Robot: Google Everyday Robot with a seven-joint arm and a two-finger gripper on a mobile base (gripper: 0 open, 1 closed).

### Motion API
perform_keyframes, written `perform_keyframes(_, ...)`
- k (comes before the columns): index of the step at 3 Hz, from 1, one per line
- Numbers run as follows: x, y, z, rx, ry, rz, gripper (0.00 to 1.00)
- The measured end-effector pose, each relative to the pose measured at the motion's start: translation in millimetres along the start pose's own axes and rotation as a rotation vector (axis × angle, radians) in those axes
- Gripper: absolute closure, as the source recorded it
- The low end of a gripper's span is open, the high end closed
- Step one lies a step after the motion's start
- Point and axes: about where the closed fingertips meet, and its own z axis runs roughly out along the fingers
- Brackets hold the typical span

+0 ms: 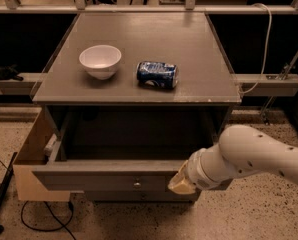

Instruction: Close top drawer

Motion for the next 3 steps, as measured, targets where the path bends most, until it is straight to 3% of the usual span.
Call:
perform_keyframes(1, 0.5, -4.6, -1.6, 0.004, -0.002, 0.004, 0.99)
perform_keyframes(2, 3.2, -22.9, -5.4, 0.015, -0.012, 0.020, 1.00)
perform_keyframes(3, 3.2, -22.9, -5.4, 0.015, -0.012, 0.020, 0.82)
